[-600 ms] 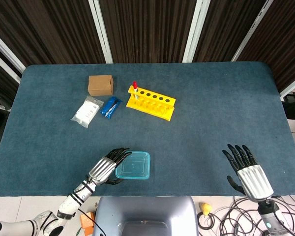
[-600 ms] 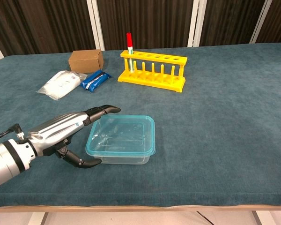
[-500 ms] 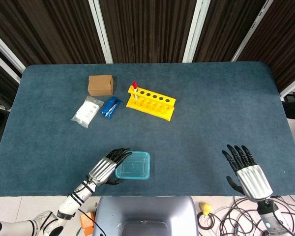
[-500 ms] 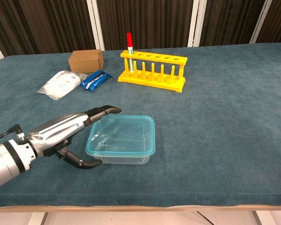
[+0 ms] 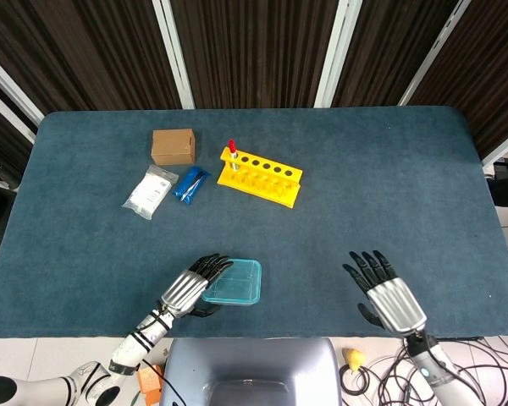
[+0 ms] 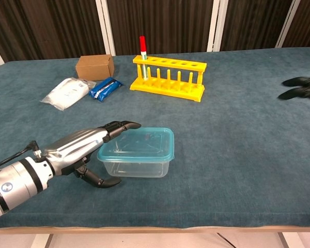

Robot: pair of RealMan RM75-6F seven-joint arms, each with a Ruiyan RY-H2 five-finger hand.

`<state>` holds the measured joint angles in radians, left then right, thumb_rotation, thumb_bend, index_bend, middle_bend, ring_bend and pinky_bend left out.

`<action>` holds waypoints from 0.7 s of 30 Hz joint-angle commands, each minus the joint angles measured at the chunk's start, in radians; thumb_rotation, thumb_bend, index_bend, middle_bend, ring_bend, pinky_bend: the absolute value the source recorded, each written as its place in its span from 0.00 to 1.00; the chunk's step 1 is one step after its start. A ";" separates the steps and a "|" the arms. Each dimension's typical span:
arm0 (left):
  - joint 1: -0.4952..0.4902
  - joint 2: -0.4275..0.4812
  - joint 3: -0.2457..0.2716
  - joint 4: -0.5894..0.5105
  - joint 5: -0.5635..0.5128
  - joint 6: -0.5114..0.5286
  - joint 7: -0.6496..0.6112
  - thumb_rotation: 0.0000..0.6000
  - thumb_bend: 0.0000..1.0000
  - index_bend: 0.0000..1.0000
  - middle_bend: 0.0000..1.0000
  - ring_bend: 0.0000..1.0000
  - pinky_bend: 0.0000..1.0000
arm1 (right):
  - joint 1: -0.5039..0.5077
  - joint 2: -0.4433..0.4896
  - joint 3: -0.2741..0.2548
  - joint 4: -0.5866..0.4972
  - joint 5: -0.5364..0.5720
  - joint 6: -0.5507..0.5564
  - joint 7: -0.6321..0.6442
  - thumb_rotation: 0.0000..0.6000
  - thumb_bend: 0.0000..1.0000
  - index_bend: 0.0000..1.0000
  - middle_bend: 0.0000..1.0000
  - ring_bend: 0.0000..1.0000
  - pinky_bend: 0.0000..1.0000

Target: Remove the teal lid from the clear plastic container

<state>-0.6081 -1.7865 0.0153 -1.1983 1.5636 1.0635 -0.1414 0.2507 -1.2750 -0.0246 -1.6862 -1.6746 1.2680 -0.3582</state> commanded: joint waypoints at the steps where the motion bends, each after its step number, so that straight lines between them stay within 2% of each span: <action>1: 0.003 -0.001 0.003 0.003 0.006 0.010 0.008 1.00 0.26 0.13 0.16 0.00 0.10 | 0.051 -0.067 0.028 -0.027 0.050 -0.081 -0.085 1.00 0.29 0.16 0.00 0.00 0.00; 8: 0.010 -0.005 0.013 0.013 0.017 0.024 0.006 1.00 0.26 0.19 0.21 0.01 0.10 | 0.091 -0.156 0.034 -0.036 0.064 -0.132 -0.181 1.00 0.29 0.21 0.00 0.00 0.00; 13: 0.011 -0.002 0.015 0.011 0.019 0.027 0.007 1.00 0.27 0.20 0.22 0.02 0.10 | 0.120 -0.231 0.038 -0.011 0.049 -0.149 -0.187 1.00 0.29 0.26 0.00 0.00 0.00; 21: 0.020 -0.009 0.030 0.025 0.031 0.036 0.010 1.00 0.28 0.25 0.27 0.06 0.10 | 0.183 -0.452 0.074 0.160 -0.003 -0.134 -0.179 1.00 0.29 0.42 0.00 0.00 0.00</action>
<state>-0.5888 -1.7945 0.0448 -1.1742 1.5941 1.0987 -0.1313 0.4093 -1.6618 0.0345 -1.5863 -1.6581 1.1255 -0.5477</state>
